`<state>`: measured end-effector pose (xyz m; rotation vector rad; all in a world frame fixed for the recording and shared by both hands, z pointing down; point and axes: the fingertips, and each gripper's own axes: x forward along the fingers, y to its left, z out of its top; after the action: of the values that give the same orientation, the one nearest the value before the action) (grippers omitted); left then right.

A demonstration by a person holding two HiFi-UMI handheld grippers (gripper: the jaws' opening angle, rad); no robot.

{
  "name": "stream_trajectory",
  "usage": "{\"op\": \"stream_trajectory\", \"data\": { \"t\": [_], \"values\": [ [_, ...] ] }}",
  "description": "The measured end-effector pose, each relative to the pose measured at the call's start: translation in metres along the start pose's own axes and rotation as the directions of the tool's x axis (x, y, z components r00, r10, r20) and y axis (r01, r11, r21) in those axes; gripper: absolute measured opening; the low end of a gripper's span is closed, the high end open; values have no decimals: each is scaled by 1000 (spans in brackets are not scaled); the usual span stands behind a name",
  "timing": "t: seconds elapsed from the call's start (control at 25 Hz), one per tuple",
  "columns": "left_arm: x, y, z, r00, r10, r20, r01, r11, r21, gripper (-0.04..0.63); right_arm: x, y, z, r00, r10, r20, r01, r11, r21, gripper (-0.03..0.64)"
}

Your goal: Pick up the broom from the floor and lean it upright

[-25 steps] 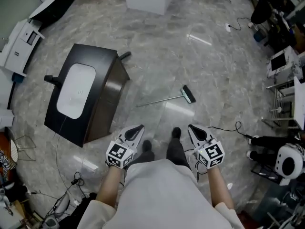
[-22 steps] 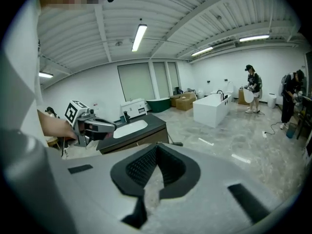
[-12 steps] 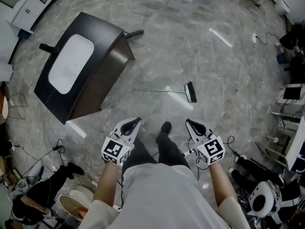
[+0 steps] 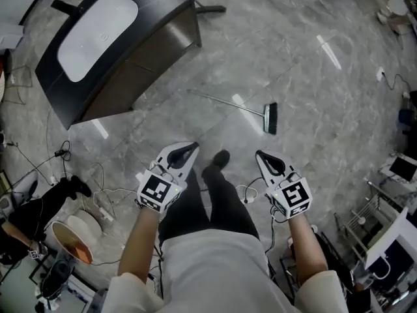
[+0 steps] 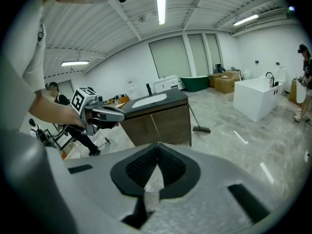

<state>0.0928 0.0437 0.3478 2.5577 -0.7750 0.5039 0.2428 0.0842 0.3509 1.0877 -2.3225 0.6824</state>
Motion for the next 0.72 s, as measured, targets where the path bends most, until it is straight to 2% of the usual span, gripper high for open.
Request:
{"op": "stream_trajectory", "data": {
  "t": [0.2, 0.4, 0.72],
  "values": [
    [19, 25, -42, 999, 32, -8, -32, 999, -40, 11, 55, -12, -23, 998, 58, -29, -58, 998, 4, 0],
    [41, 60, -99, 998, 49, -37, -52, 993, -109, 11, 116, -31, -49, 997, 67, -45, -66, 998, 15, 0],
    [81, 144, -194, 990, 87, -110, -103, 984, -145, 11, 235, -65, -116, 993, 69, -91, -65, 997, 41, 0]
  ]
}}
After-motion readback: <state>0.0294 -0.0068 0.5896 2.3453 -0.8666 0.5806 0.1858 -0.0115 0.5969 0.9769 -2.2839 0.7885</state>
